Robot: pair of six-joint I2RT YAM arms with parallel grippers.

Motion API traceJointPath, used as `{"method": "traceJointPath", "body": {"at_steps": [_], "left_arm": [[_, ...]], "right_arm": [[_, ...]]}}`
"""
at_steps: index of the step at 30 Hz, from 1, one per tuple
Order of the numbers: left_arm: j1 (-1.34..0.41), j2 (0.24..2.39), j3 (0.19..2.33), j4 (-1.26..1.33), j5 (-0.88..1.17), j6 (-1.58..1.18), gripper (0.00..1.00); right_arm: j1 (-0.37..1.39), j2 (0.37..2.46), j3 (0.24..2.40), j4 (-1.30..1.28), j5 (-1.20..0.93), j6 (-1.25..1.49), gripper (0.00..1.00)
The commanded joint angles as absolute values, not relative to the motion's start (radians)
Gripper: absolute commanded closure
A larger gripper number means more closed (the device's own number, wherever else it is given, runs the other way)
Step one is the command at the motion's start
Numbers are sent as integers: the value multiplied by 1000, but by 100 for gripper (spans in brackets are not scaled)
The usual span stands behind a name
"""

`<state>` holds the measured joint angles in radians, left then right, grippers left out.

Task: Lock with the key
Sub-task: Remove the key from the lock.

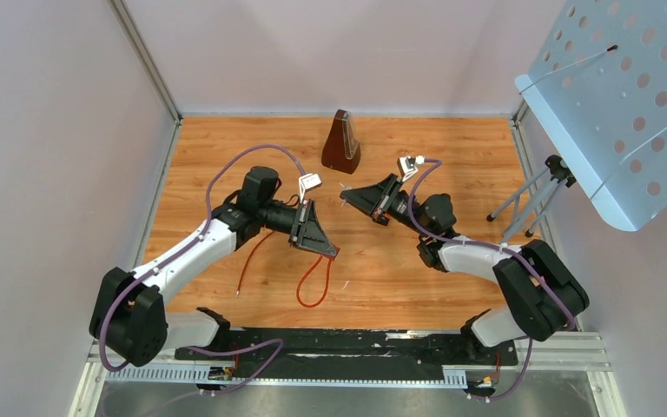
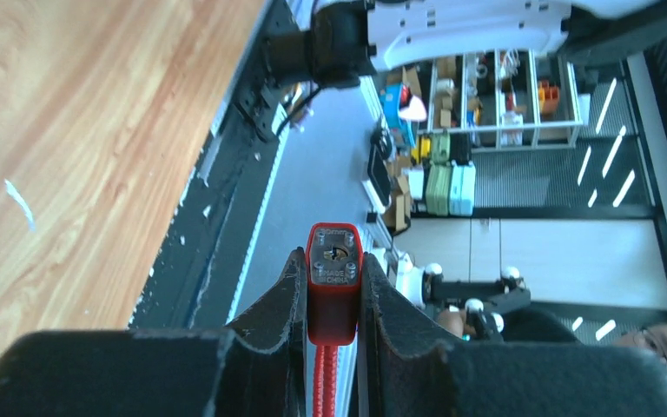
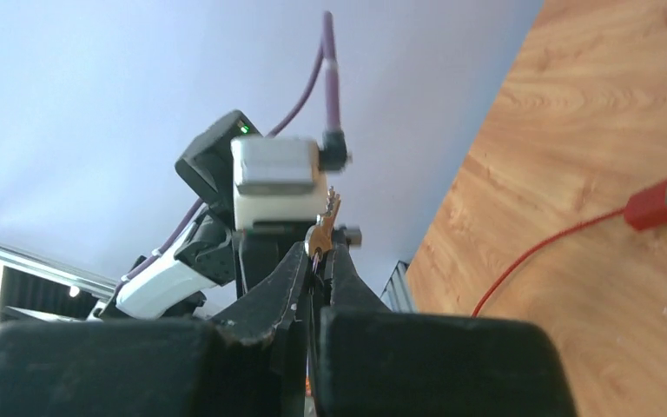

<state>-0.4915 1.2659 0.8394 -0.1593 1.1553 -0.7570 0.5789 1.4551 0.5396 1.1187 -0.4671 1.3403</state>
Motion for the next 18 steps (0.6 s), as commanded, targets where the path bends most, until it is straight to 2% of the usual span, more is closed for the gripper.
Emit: {"method": "traceJointPath", "body": {"at_steps": [1,8,13,18], "left_arm": [[-503,1246,856,-299,1244,-629,100],[-486,1291,920,-349,1112,-595,100],[-459,1311,958,-302,892,-662,100],[-459,1380,980,-219,672,-698,100]], "right_arm": [[572,1464,616,1263,-526,1210,100],[572,1394,616,901,-434,1116,100],[574,1320,654,462,-284,972,100],[574,1318,693,237,-227,851,100]]}}
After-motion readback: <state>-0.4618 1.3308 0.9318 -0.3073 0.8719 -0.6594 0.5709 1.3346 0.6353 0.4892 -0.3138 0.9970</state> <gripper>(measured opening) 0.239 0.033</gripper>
